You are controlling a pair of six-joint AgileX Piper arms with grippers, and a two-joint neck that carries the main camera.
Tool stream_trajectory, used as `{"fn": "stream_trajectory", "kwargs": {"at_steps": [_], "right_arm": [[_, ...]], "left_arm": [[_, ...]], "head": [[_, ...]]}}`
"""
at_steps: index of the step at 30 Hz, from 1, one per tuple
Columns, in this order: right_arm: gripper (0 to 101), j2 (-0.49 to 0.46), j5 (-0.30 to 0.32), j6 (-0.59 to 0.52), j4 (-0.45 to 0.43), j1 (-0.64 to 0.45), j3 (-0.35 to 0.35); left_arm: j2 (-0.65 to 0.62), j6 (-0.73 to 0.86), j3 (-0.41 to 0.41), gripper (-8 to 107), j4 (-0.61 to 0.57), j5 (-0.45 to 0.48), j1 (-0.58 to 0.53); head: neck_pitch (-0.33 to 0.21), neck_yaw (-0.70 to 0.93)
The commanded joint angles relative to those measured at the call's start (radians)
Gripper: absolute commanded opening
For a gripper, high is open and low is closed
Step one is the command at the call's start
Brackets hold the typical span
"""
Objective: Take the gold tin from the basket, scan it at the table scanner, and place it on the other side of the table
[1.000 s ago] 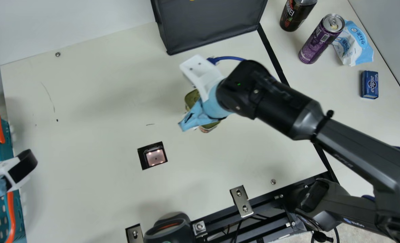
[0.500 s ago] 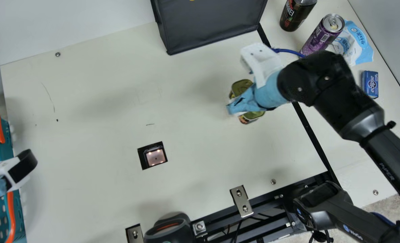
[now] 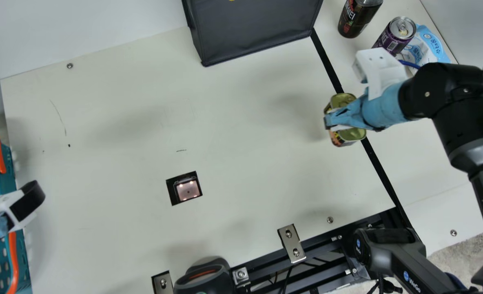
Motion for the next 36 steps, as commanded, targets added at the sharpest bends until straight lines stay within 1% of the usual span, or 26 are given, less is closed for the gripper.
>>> {"fn": "stream_trajectory", "kwargs": {"at_steps": [1,9,17,25,36], "right_arm": [[0,0.008,0.003,-0.052,0.007,-0.108,0.000],[0,0.059,-0.008,-0.186,0.020,-0.284,-0.014],[0,0.120,-0.038,-0.286,0.014,-0.394,-0.031],[0,0.183,-0.082,-0.331,-0.012,-0.451,-0.055],[0,0.284,-0.149,-0.328,-0.044,-0.472,-0.086]], "left_arm": [[0.000,0.000,0.000,90,0.000,0.000,0.000],[0.000,0.000,0.000,90,0.000,0.000,0.000],[0.000,0.000,0.000,90,0.000,0.000,0.000],[0.000,0.000,0.000,90,0.000,0.000,0.000],[0.000,0.000,0.000,90,0.000,0.000,0.000]], "head": [[-0.029,-0.002],[-0.029,-0.002],[-0.029,-0.002],[-0.029,-0.002],[-0.029,-0.002]]}}
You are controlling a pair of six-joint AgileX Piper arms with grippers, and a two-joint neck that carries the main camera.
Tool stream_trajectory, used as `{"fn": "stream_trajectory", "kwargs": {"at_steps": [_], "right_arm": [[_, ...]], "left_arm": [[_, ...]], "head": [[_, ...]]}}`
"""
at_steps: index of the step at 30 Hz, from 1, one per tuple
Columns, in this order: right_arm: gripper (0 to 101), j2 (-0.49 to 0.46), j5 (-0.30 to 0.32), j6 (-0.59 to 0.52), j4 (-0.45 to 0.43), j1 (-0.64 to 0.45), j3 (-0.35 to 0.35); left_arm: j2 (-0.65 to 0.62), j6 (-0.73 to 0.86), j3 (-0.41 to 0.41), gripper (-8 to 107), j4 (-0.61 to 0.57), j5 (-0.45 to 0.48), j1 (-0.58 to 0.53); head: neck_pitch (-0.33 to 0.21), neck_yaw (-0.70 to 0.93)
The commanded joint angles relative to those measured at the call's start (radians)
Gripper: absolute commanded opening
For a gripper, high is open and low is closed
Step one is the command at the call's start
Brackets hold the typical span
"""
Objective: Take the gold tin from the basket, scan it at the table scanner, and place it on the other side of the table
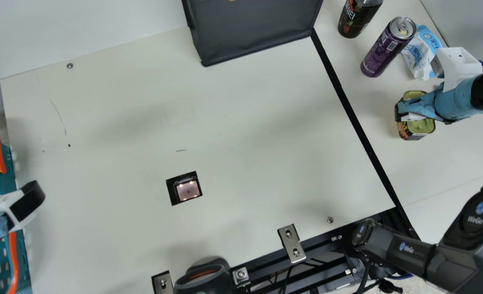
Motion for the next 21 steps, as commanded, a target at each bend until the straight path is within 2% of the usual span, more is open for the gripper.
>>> {"fn": "stream_trajectory", "kwargs": {"at_steps": [1,19,21], "right_arm": [[0,0.019,-0.007,0.006,-0.006,-0.001,-0.003],[0,0.116,-0.070,0.008,0.030,-0.003,-0.031],[7,0.119,-0.073,0.006,0.036,-0.001,-0.031]], "left_arm": [[0.000,0.000,0.000,90,0.000,0.000,0.000],[0.000,0.000,0.000,90,0.000,0.000,0.000],[0.000,0.000,0.000,90,0.000,0.000,0.000]], "head": [[-0.029,-0.002],[-0.029,-0.002],[-0.029,-0.002]]}}
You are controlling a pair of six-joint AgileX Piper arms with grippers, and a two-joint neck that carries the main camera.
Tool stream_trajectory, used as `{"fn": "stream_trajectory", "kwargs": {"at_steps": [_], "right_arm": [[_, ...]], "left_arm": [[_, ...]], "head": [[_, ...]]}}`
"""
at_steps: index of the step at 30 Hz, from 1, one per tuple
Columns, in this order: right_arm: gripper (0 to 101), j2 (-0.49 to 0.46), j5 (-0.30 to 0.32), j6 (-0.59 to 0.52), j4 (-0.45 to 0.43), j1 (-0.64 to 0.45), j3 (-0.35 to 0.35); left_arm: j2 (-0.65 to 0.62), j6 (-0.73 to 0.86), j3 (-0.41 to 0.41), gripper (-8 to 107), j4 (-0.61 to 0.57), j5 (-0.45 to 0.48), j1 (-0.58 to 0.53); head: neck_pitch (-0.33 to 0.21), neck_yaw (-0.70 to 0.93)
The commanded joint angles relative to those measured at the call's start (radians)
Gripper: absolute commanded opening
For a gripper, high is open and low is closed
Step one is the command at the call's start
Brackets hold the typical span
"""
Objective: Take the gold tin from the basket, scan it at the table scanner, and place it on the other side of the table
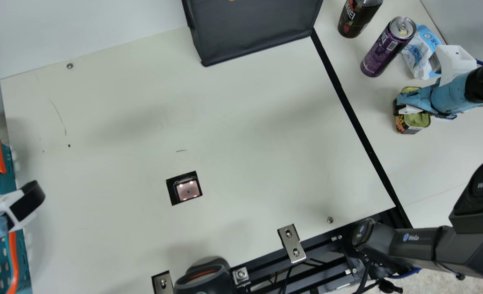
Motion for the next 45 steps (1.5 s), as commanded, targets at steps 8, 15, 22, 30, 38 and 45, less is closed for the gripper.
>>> {"fn": "stream_trajectory", "kwargs": {"at_steps": [8,15,22,30,38,45], "right_arm": [[33,0.007,-0.010,-0.004,0.017,0.006,0.004],[57,0.007,-0.021,0.000,0.016,0.012,0.014],[80,0.000,-0.028,0.003,0.018,0.015,0.026],[95,-0.053,-0.013,0.020,0.018,0.012,0.013],[95,-0.156,0.042,0.063,0.008,0.033,-0.017],[95,-0.261,0.096,0.108,0.005,0.069,-0.040]], "left_arm": [[0.000,0.000,0.000,90,0.000,0.000,0.000],[0.000,0.000,0.000,90,0.000,0.000,0.000],[0.000,0.000,0.000,90,0.000,0.000,0.000],[0.000,0.000,0.000,90,0.000,0.000,0.000],[0.000,0.000,0.000,90,0.000,0.000,0.000],[0.000,0.000,0.000,90,0.000,0.000,0.000]], "head": [[-0.029,-0.002],[-0.029,-0.002],[-0.029,-0.002],[-0.029,-0.002],[-0.029,-0.002],[-0.029,-0.002]]}}
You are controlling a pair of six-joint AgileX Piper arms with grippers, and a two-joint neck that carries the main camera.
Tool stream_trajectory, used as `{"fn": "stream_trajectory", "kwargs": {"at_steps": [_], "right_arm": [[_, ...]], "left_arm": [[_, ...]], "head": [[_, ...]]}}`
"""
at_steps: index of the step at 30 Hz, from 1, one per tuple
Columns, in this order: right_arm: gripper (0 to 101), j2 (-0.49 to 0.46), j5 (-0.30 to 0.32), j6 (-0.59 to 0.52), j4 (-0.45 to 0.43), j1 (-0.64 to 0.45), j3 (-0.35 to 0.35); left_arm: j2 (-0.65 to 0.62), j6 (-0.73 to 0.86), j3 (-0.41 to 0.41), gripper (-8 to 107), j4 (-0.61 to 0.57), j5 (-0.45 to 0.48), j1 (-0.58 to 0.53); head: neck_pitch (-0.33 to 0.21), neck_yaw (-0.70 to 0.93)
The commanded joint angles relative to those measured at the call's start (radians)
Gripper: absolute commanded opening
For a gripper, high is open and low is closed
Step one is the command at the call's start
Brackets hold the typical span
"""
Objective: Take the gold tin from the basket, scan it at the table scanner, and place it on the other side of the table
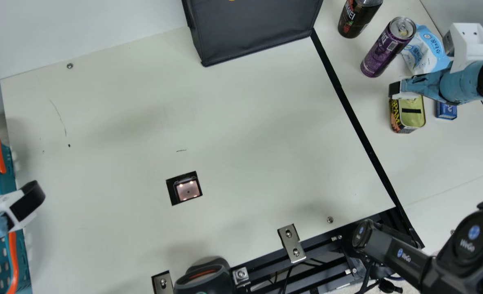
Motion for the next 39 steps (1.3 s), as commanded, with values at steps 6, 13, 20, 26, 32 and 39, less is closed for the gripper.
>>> {"fn": "stream_trajectory", "kwargs": {"at_steps": [6,13,20,26,32,39], "right_arm": [[95,-0.112,0.056,0.053,-0.008,0.043,-0.024],[95,-0.209,0.117,0.111,-0.012,0.101,-0.054],[95,-0.237,0.141,0.126,-0.016,0.128,-0.060],[95,-0.298,0.159,0.175,-0.043,0.233,-0.074],[95,-0.358,0.178,0.225,-0.071,0.338,-0.087],[95,-0.429,0.200,0.282,-0.102,0.460,-0.103]], "left_arm": [[0.000,0.000,0.000,90,0.000,0.000,0.000],[0.000,0.000,0.000,90,0.000,0.000,0.000],[-0.015,-0.010,-0.005,90,0.017,0.001,-0.006],[-0.106,-0.071,-0.036,90,0.122,0.009,-0.042],[-0.196,-0.131,-0.067,90,0.227,0.016,-0.078],[-0.243,-0.162,-0.083,90,0.278,0.021,-0.096]], "head": [[-0.030,-0.002],[-0.030,-0.002],[-0.030,0.021],[-0.030,0.161],[-0.030,0.301],[-0.030,0.347]]}}
